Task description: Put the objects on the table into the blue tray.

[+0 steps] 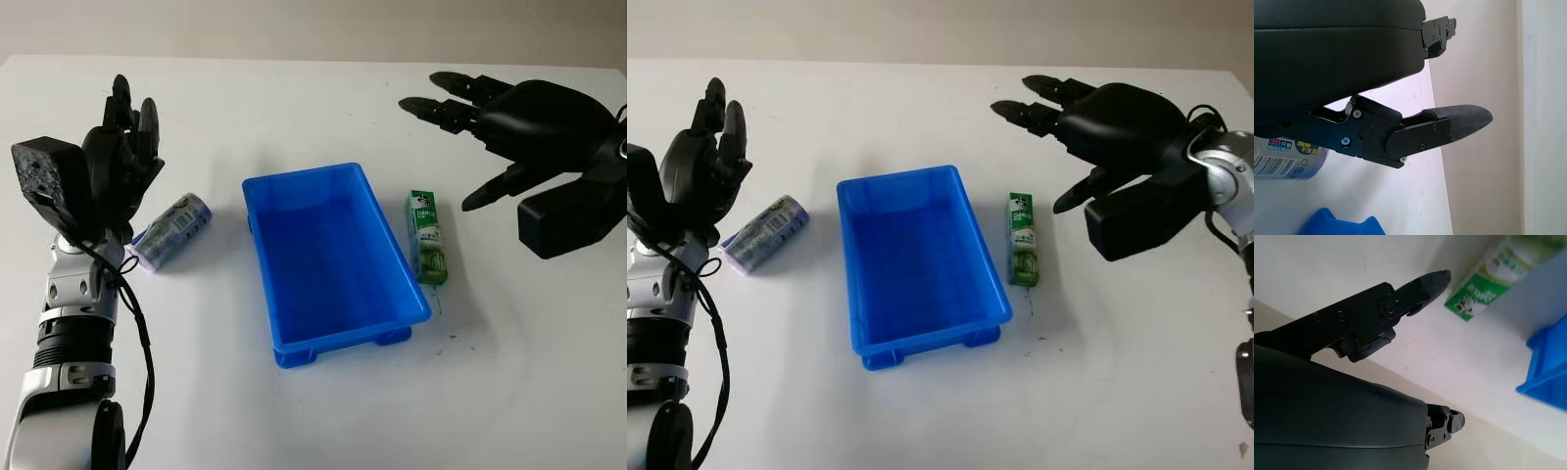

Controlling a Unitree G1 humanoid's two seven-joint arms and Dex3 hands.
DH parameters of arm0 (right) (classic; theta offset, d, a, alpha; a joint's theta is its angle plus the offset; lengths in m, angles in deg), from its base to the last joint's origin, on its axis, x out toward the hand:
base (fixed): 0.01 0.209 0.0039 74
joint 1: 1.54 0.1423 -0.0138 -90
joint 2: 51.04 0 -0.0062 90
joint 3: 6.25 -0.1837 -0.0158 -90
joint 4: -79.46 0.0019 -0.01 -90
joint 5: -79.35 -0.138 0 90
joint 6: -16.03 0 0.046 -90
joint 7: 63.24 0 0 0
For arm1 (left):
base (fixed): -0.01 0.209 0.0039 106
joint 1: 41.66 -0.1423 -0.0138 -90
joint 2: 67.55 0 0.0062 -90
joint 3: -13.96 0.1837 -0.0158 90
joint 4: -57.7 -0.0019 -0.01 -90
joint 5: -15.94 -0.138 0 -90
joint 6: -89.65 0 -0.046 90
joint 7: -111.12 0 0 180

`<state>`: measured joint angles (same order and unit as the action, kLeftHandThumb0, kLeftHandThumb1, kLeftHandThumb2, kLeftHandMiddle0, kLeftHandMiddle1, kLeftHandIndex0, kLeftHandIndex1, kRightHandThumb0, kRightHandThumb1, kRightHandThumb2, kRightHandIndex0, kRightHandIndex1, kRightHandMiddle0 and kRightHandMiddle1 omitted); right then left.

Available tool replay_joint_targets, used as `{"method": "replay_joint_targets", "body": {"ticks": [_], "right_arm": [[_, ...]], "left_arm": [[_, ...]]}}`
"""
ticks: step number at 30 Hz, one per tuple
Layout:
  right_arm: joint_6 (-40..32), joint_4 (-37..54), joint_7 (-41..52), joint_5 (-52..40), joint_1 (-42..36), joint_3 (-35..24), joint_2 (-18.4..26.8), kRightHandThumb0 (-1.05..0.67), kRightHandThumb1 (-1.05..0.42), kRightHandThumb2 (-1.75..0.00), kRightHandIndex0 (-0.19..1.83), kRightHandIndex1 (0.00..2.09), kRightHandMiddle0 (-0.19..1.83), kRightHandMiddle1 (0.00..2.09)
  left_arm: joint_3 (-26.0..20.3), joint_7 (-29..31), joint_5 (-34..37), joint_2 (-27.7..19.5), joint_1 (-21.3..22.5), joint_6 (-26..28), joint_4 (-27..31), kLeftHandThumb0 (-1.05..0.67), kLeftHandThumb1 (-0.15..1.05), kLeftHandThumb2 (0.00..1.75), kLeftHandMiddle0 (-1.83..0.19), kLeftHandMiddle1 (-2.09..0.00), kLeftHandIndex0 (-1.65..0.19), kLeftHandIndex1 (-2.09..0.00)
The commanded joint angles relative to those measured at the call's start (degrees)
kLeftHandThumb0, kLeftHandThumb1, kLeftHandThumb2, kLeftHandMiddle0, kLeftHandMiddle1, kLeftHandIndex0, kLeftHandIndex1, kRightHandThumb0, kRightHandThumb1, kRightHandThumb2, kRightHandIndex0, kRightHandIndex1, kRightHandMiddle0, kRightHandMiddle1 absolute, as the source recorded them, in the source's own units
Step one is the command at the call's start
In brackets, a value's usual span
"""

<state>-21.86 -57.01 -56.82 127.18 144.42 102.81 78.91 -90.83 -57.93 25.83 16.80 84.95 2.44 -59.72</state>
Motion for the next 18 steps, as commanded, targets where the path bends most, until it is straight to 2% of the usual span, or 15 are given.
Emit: {"method": "replay_joint_targets", "body": {"ticks": [1,6,10,14,18], "right_arm": [[1.7,-0.2,-3.1,3.3,1.7,1.6,2.3,-0.43,-0.83,-0.06,0.08,0.1,0.11,0.09],[4.6,0.3,-11.0,12.5,3.1,5.8,5.1,-0.38,-0.89,-0.07,0.14,0.11,0.16,0.09],[5.7,0.8,-15.8,15.7,3.1,7.2,6.5,-0.33,-0.93,-0.07,0.2,0.11,0.21,0.09],[6.4,1.5,-27.4,21.1,2.6,9.5,6.7,-0.28,-0.93,-0.06,0.43,0.14,0.39,0.11],[6.4,0.6,-35.1,26.5,4.2,13.2,6.5,-0.25,-0.96,-0.06,0.46,0.13,0.42,0.1]], "left_arm": [[0.1,0.2,-0.2,-0.8,1.2,0.2,-0.1,-0.73,1.05,0.66,0.19,0.0,0.19,0.0],[0.3,0.6,-0.2,-0.8,1.5,0.5,-0.2,-0.73,1.05,0.65,0.19,0.0,0.19,0.0],[0.2,0.1,0.0,-0.5,1.8,0.8,-0.4,-0.71,1.05,0.65,0.19,0.0,0.19,0.0],[0.4,0.5,-0.2,-0.6,2.0,0.7,-0.8,-0.72,1.05,0.66,0.19,0.0,0.19,0.0],[0.5,0.5,-0.3,-0.8,2.1,0.8,-0.9,-0.72,1.05,0.65,0.19,0.0,0.19,0.0]]}}
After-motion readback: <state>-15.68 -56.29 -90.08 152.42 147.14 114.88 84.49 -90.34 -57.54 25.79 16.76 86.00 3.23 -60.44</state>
